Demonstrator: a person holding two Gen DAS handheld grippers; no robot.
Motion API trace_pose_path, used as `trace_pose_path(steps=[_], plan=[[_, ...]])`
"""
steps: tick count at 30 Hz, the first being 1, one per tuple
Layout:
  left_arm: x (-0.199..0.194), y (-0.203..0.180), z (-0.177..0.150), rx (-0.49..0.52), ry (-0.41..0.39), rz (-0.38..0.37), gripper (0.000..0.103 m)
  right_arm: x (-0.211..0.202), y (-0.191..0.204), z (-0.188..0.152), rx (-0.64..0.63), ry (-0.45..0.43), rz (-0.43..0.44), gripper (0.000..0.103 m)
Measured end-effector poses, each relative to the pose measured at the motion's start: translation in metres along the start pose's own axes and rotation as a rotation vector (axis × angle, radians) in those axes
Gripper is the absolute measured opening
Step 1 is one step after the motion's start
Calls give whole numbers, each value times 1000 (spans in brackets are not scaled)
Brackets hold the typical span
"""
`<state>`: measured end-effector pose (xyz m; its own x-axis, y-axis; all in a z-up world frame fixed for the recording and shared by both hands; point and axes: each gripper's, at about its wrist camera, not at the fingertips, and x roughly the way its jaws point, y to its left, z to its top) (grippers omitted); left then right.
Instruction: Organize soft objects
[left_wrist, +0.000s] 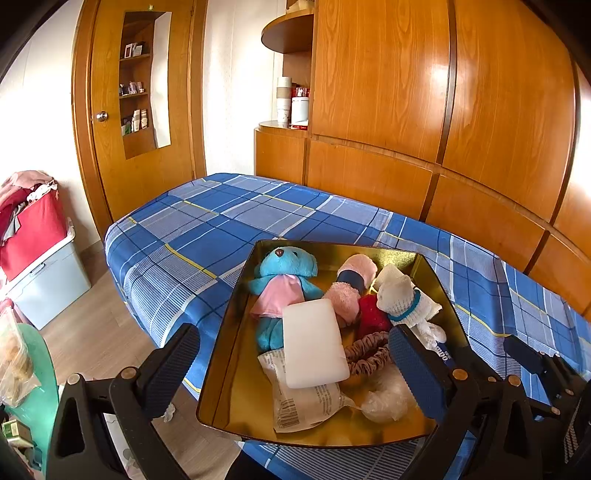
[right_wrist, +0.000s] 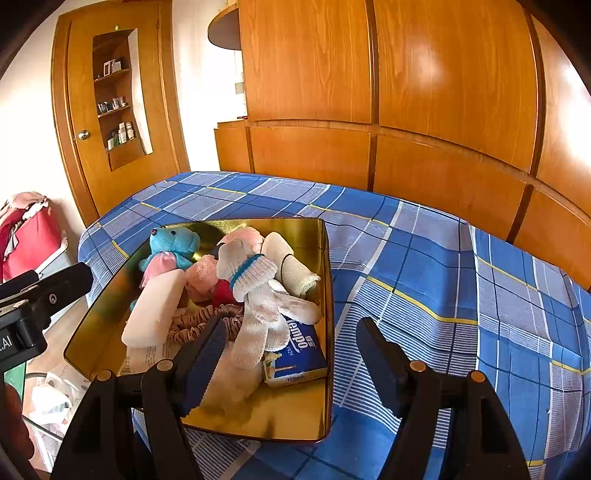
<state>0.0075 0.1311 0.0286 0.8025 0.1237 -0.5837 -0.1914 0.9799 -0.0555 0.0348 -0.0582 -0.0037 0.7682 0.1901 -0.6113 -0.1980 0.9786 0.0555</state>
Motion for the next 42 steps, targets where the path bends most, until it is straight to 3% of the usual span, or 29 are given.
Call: trace_pose_path(steps=[32,42], plan=[[1,3,-2,4,11,12,103,1,-2,-4,10,11,4,74],[4,-2,0,-7,34,-15,103,4,-6,-7,19,23,2,74]])
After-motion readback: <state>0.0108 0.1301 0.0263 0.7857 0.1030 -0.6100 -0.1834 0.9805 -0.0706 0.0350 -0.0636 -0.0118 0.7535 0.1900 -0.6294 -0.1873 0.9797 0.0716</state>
